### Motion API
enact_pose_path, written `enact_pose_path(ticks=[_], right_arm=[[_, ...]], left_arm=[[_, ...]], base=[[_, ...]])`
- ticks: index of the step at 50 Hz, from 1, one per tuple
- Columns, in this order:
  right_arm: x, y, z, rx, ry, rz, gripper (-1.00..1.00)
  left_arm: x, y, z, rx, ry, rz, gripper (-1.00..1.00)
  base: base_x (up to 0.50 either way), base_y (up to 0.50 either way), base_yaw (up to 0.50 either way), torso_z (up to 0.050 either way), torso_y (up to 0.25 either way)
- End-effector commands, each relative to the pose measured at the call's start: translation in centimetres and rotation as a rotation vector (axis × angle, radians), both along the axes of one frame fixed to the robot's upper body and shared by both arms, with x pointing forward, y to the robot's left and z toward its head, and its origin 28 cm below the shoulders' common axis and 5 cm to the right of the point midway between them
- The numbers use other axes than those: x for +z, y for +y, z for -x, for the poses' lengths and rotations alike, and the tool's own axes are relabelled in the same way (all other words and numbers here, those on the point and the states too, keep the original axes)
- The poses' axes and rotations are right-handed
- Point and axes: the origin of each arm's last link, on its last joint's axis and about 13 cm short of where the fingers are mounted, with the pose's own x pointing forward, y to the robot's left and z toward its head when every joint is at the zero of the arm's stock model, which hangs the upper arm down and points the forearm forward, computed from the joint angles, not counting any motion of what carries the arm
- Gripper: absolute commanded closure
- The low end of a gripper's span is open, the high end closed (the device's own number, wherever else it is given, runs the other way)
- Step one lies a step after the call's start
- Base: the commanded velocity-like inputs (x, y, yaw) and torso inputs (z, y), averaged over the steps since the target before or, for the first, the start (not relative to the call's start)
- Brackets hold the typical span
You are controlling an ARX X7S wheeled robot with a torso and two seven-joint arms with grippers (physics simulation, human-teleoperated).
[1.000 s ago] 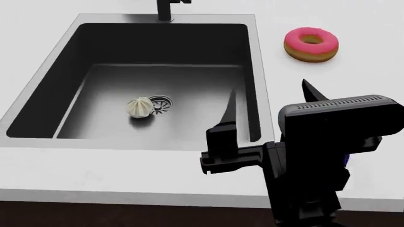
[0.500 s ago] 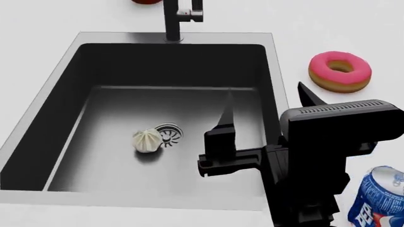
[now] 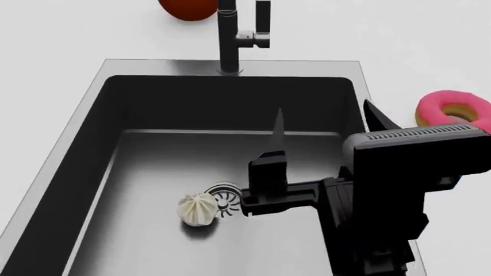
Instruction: Pick the can from the counter and place it in the sink
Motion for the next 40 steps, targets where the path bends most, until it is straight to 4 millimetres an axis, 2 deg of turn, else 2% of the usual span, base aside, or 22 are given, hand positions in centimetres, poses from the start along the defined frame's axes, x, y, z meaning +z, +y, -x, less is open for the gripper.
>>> enact_pose_path(ticks=[1, 9, 12, 14, 18, 19, 20, 25, 30, 40], right_arm=[[0.3, -0.5, 0.5, -0.041, 0.011, -0.001, -1.0], [3.3, -2.0, 2.4, -0.124, 0.072, 0.037, -1.0], [5.6, -4.8, 2.2, -0.343, 0.07, 0.039, -1.0], [7.1, -5.2, 2.3, -0.397, 0.069, 0.063, -1.0], [8.8, -4.2, 5.3, -0.462, 0.135, 0.077, -1.0], [9.1, -4.2, 6.4, -0.366, 0.212, 0.062, -1.0], [9.3, -4.2, 7.3, -0.294, 0.266, 0.048, -1.0], [10.5, -5.5, 9.0, -0.305, 0.399, 0.139, -1.0], [11.4, -7.0, 9.7, -0.348, 0.418, 0.132, -1.0], [11.4, -9.1, 11.1, -0.391, 0.535, 0.117, -1.0]], left_arm=[[0.0, -0.3, -0.3, -0.006, 0.008, -0.001, -1.0], [-0.7, 0.2, -0.7, -0.005, 0.017, 0.005, -1.0], [-1.1, 0.3, -0.9, -0.011, 0.024, 0.008, -1.0], [-1.0, 0.2, -0.9, -0.012, 0.024, 0.008, -1.0], [-1.4, 0.3, -1.1, -0.014, 0.025, 0.015, -1.0], [-1.4, 0.4, -1.1, -0.015, 0.027, 0.015, -1.0], [-1.5, 0.4, -1.1, -0.016, 0.029, 0.014, -1.0], [-1.4, 0.5, -1.0, -0.01, 0.026, 0.014, -1.0], [-1.8, 0.5, -1.2, -0.017, 0.033, 0.017, -1.0], [-1.7, 0.4, -1.6, -0.025, 0.034, 0.01, -1.0]], base=[[0.0, 0.0, 0.0, 0.0, 0.0], [0.0, 0.0, 0.0, 0.0, 0.0], [0.0, 0.0, 0.0, 0.0, 0.0], [0.0, 0.0, 0.0, 0.0, 0.0], [0.0, 0.0, 0.0, 0.0, 0.0], [0.0, 0.0, 0.0, 0.0, 0.0], [0.0, 0.0, 0.0, 0.0, 0.0], [0.0, 0.0, 0.0, 0.0, 0.0], [0.0, 0.0, 0.0, 0.0, 0.0], [0.0, 0.0, 0.0, 0.0, 0.0]])
